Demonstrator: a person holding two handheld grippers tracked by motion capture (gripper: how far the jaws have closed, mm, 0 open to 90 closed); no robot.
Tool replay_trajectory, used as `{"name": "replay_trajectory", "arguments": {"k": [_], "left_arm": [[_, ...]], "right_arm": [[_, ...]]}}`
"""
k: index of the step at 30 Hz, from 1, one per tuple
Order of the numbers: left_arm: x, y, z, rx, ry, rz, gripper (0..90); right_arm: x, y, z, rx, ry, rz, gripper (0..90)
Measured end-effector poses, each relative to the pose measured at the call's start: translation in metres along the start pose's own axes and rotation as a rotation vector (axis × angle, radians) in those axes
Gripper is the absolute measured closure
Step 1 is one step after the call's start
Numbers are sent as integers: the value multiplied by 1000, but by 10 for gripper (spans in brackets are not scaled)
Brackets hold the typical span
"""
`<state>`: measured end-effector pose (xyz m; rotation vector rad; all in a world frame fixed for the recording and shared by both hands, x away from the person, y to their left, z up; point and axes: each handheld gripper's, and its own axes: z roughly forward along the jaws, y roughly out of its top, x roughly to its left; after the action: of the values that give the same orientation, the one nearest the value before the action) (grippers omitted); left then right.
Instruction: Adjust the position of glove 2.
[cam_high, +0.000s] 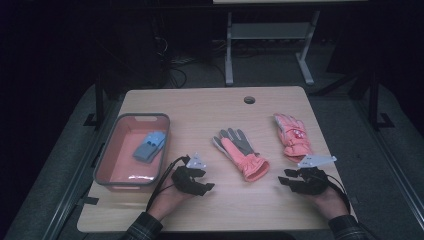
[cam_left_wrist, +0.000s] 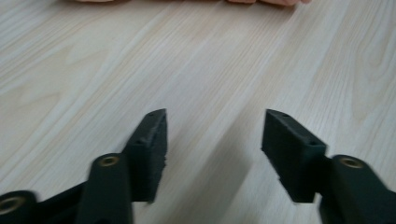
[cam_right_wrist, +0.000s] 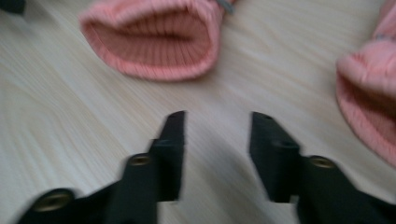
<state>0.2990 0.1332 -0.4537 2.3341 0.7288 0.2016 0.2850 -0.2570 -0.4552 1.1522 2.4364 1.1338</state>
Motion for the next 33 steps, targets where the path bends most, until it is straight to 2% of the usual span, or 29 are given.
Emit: {"name": "replay_trajectory", "arguments": {"k": [1, 4, 8, 12, 16, 20, 24, 27, 29, 33], "left_arm": [[0, -2, -1, -6, 12, 0, 339], [-2, -9, -3, -23, 27, -20, 266], [-6, -18, -2, -8, 29, -3, 202], [-8, -23, -1, 8, 46, 21, 136], [-7, -26, 0, -15, 39, 31, 128], [-6, -30, 1, -61, 21, 46, 126], [-4, -34, 1, -91, 9, 59, 126], [-5, -34, 1, -91, 9, 59, 127], [-5, -34, 1, -91, 9, 60, 127], [-5, -34, 1, -91, 9, 57, 127]], "right_arm": [[0, 5, -1, -4, 15, 2, 719], [0, 16, 1, 0, 40, 15, 811], [1, 33, 5, -9, 67, -1, 891], [3, 53, 11, -22, 86, -2, 900], [5, 72, 25, -15, 112, -2, 900], [7, 86, 39, -12, 130, -1, 900], [9, 93, 54, 13, 137, -9, 900], [11, 97, 65, 23, 143, -21, 900], [14, 96, 72, 56, 136, -36, 900], [14, 90, 71, 69, 139, -39, 900]]}}
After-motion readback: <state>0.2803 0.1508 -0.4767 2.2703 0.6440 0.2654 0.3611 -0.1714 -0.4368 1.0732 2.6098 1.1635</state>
